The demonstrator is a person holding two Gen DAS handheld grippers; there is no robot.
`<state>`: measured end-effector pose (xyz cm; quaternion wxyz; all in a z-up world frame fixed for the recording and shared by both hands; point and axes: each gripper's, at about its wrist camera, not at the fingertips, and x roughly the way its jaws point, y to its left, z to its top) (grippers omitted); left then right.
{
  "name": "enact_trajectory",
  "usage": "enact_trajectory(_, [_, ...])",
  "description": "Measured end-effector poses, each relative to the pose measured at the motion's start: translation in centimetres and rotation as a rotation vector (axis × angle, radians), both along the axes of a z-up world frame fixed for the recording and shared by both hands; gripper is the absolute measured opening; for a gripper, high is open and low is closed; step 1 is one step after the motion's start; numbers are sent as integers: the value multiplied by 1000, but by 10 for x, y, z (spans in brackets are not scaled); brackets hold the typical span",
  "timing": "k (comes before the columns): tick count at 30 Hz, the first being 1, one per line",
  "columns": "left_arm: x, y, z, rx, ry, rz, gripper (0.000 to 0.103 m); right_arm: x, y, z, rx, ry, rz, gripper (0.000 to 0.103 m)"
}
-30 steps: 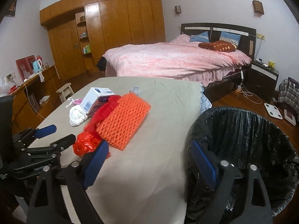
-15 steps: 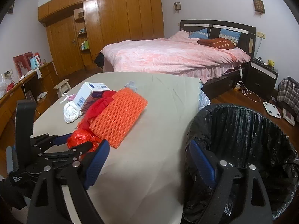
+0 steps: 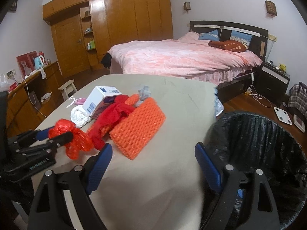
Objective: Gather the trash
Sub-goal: 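Grasp the red plastic bag with the left gripper while the right grasps the orange mesh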
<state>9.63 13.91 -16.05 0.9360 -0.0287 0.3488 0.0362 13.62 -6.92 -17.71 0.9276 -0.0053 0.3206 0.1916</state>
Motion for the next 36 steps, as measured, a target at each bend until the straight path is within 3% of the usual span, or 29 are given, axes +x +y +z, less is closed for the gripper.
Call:
enact_trajectory(13, [8, 34, 11, 40, -28, 58, 50, 27, 57, -30, -63, 40, 28, 83])
enact_trajectory(19, [12, 42, 11, 32, -27, 69, 50, 41, 66, -44, -99, 78, 28, 64])
enact_trajectory(21, [12, 42, 12, 30, -27, 68, 50, 46, 65, -46, -97, 101, 40, 44])
enact_trajectory(24, [12, 43, 13, 31, -31, 63, 50, 46, 63, -46, -72, 125, 69, 21])
enact_trajectory(36, [5, 15, 40, 33, -86, 6, 51, 19, 18, 1, 8, 61, 57, 12])
